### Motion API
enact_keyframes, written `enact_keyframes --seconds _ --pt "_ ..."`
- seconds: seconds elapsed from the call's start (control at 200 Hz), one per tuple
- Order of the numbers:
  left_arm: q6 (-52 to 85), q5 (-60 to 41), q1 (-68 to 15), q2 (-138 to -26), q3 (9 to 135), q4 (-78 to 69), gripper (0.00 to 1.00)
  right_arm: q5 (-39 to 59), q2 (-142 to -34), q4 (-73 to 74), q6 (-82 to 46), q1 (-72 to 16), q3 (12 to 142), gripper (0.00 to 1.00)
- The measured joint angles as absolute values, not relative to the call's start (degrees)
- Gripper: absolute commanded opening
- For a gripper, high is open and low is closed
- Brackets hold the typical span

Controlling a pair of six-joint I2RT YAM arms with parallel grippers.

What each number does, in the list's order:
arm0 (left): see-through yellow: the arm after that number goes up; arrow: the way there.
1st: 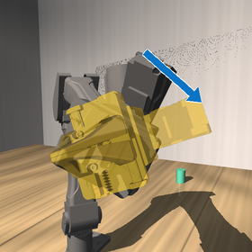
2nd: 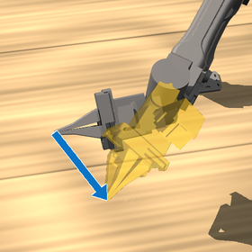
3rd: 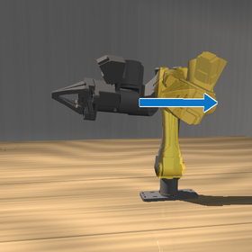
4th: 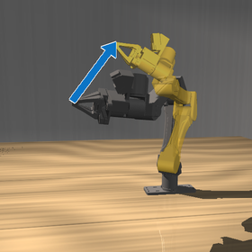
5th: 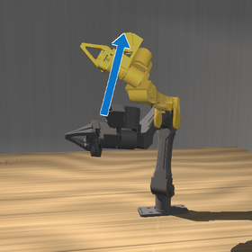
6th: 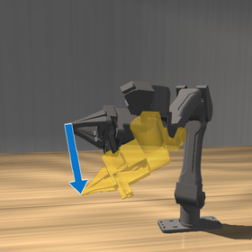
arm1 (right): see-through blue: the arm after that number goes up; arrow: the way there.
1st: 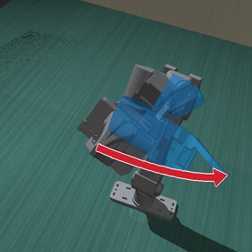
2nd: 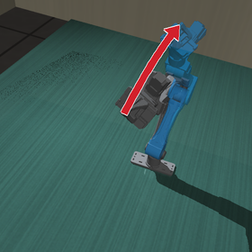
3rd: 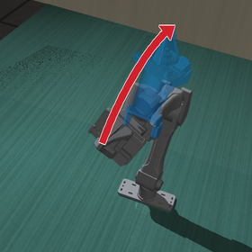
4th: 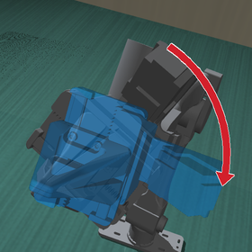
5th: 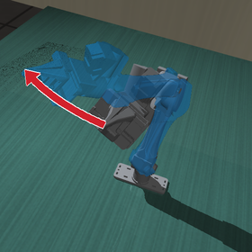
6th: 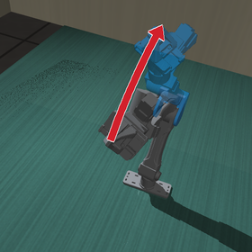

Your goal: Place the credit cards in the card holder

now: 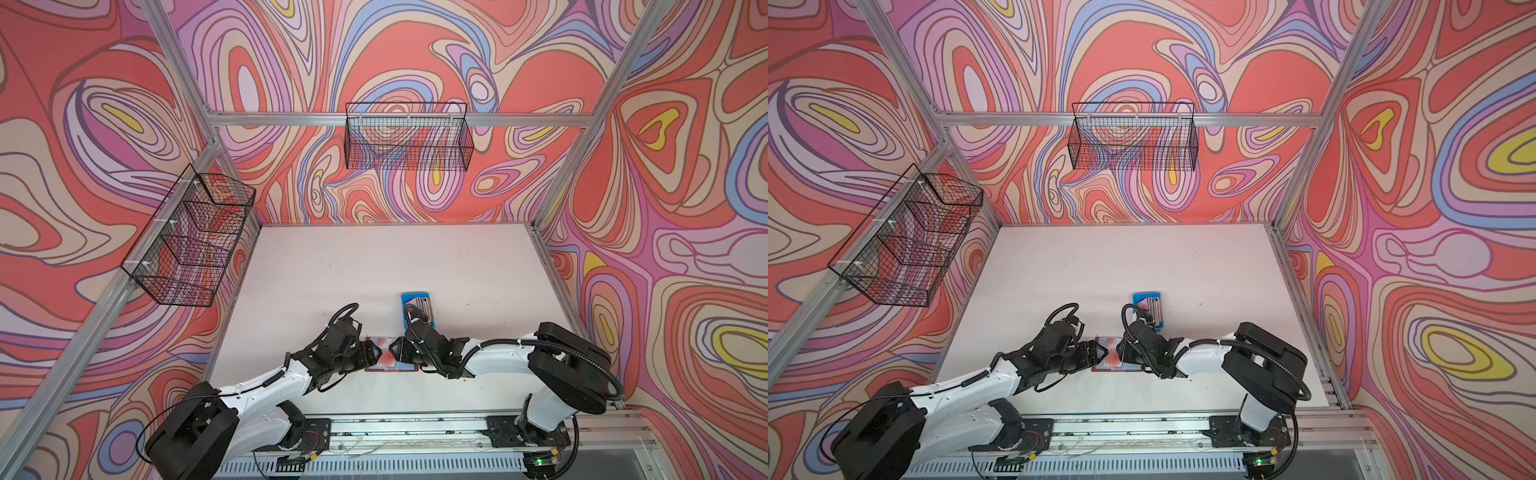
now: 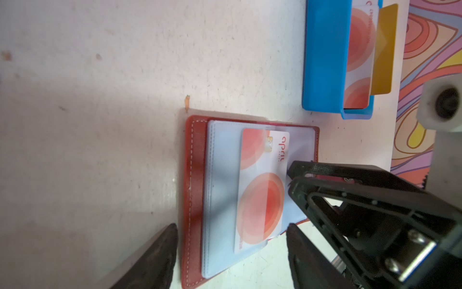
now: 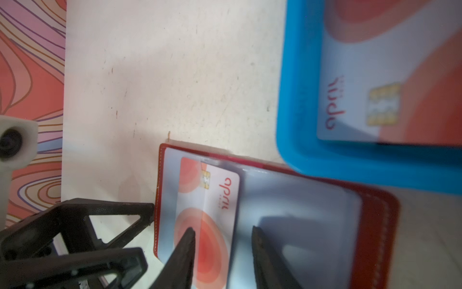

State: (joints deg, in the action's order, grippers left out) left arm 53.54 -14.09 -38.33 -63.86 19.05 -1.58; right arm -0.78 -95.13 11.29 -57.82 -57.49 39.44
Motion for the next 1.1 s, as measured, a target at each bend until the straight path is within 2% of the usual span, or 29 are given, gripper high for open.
enact_keyframes --seconds 0.255,0.636,1.102 --pt "53.1 -14.5 -38.33 -63.86 18.5 -2.85 0.71 0.51 -97.89 12.43 -58.02 -59.24 41.58 0.32" --pt "53.15 -14.59 -38.3 -63.83 17.82 -3.73 0.71 0.91 -99.29 15.92 -59.27 -59.81 41.63 0.28" --pt "53.19 -14.5 -38.28 -62.0 16.71 -4.03 0.71 2.28 -102.13 31.59 -66.81 -60.38 36.25 0.25"
